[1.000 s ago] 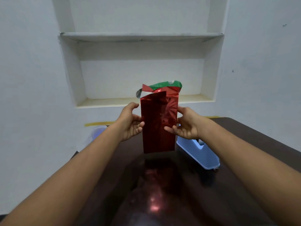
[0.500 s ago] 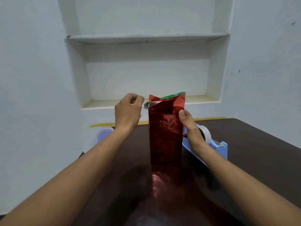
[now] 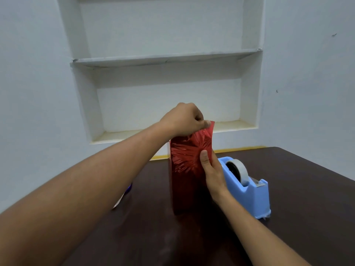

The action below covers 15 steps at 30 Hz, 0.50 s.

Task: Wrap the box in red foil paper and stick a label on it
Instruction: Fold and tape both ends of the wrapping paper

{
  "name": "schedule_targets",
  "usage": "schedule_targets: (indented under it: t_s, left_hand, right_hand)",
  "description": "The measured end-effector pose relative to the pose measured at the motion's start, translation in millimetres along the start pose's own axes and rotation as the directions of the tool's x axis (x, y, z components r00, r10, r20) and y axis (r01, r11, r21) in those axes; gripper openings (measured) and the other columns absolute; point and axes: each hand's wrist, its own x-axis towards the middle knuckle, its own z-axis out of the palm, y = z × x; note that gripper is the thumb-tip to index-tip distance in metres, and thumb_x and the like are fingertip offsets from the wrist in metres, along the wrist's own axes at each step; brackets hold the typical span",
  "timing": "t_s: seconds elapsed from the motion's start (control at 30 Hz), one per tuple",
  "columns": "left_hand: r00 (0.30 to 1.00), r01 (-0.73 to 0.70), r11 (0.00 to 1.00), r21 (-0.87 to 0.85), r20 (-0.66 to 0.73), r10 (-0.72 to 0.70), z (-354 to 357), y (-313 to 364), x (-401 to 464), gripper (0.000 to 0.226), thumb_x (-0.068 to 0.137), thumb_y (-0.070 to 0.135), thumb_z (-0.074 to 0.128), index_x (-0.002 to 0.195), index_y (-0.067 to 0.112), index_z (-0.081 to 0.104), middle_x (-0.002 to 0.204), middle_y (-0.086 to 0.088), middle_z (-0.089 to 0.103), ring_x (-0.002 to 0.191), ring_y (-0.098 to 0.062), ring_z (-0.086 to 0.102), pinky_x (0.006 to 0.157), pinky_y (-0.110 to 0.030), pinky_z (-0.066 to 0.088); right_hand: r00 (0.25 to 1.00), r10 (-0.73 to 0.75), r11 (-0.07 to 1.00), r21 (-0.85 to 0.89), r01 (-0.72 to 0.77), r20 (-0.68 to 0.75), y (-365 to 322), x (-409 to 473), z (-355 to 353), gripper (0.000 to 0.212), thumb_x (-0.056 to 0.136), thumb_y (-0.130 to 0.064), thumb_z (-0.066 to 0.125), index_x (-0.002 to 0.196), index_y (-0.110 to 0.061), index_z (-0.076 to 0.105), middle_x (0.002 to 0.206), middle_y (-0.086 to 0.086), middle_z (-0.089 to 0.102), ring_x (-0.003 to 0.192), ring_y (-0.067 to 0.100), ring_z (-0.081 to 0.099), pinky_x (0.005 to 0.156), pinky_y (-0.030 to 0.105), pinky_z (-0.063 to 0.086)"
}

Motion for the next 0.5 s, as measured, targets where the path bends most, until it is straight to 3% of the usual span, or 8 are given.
schedule_targets:
  t_s: [0.07, 0.17, 0.2, 0.27, 0.33, 0.4, 0.5]
  left_hand:
    - [0.999, -0.032, 0.999, 0.035, -0.04, 0.033, 1.5, 3.2, 2.0, 0.049, 0.098, 0.047, 0.065, 0.069, 0.008, 0.067, 0.057, -0.002, 0.055, 0.053, -0.016, 0.053, 0.042, -0.024, 0.046]
    - [0.984, -0.029, 0.998, -0.059, -0.179, 0.018, -0.1, 3.0, 4.4, 0.045, 0.099, 0.055, 0.059, 0.081, 0.019, 0.078, 0.064, 0.004, 0.063, 0.062, -0.01, 0.06, 0.064, -0.035, 0.054]
    - [0.988, -0.032, 0.995, -0.099, -0.151, 0.017, -4.8, 3.0, 4.6, 0.043, 0.097, 0.06, 0.06, 0.084, 0.023, 0.079, 0.063, 0.008, 0.063, 0.059, -0.003, 0.058, 0.062, -0.033, 0.051]
    - [0.993, -0.016, 0.994, -0.108, 0.119, 0.029, -16.9, 3.5, 3.1, 0.04, 0.082, 0.072, 0.07, 0.09, 0.035, 0.079, 0.069, 0.015, 0.068, 0.064, 0.004, 0.062, 0.065, -0.026, 0.05]
    - [0.929, 0.002, 1.0, -0.019, 0.37, 0.005, -29.4, 3.2, 1.3, 0.043, 0.067, 0.069, 0.084, 0.1, 0.042, 0.078, 0.085, 0.021, 0.075, 0.08, 0.004, 0.069, 0.074, -0.025, 0.056]
    - [0.91, -0.024, 0.998, 0.06, 0.415, -0.003, -38.2, -0.6, 5.5, 0.042, 0.069, 0.051, 0.092, 0.106, 0.038, 0.078, 0.084, 0.019, 0.077, 0.075, 0.005, 0.069, 0.073, -0.022, 0.053]
    - [0.941, -0.021, 0.999, -0.042, 0.337, 0.034, -50.7, -4.3, 9.3, 0.026, 0.082, 0.041, 0.086, 0.103, 0.027, 0.079, 0.075, 0.012, 0.077, 0.069, -0.005, 0.068, 0.077, -0.025, 0.049]
  right_hand:
    - [1.0, -0.014, 1.0, -0.001, 0.014, 0.005, -1.5, 0.1, -3.0, 0.055, 0.097, -0.066, 0.051, 0.145, -0.04, 0.054, 0.136, -0.017, 0.065, 0.129, 0.003, 0.058, 0.114, 0.038, 0.045]
    - [0.998, -0.054, 0.998, -0.007, 0.054, 0.017, -5.7, -2.1, -2.0, 0.047, 0.1, -0.054, 0.05, 0.145, -0.04, 0.053, 0.135, -0.02, 0.065, 0.128, -0.003, 0.057, 0.112, 0.03, 0.045]
    - [0.997, -0.066, 0.998, -0.011, 0.067, 0.026, -6.2, -3.0, -1.1, 0.047, 0.101, -0.052, 0.051, 0.146, -0.04, 0.053, 0.136, -0.021, 0.065, 0.129, -0.002, 0.056, 0.112, 0.03, 0.045]
    - [0.996, -0.073, 0.997, -0.014, 0.074, 0.044, -5.0, -3.0, -0.1, 0.048, 0.101, -0.055, 0.052, 0.147, -0.043, 0.05, 0.137, -0.02, 0.063, 0.132, 0.002, 0.055, 0.113, 0.036, 0.044]
    - [0.996, -0.073, 0.997, -0.01, 0.074, 0.052, -3.7, -1.7, -0.4, 0.047, 0.099, -0.06, 0.052, 0.145, -0.05, 0.05, 0.136, -0.022, 0.064, 0.131, 0.002, 0.056, 0.113, 0.04, 0.045]
    - [0.996, -0.073, 0.997, 0.007, 0.073, 0.049, -2.9, -0.3, -1.8, 0.048, 0.098, -0.061, 0.054, 0.145, -0.049, 0.051, 0.136, -0.021, 0.064, 0.131, 0.003, 0.057, 0.113, 0.043, 0.046]
    - [0.996, -0.078, 0.997, 0.007, 0.077, 0.05, -2.0, -0.1, -2.8, 0.052, 0.098, -0.059, 0.055, 0.147, -0.042, 0.052, 0.136, -0.018, 0.065, 0.131, 0.006, 0.058, 0.114, 0.045, 0.045]
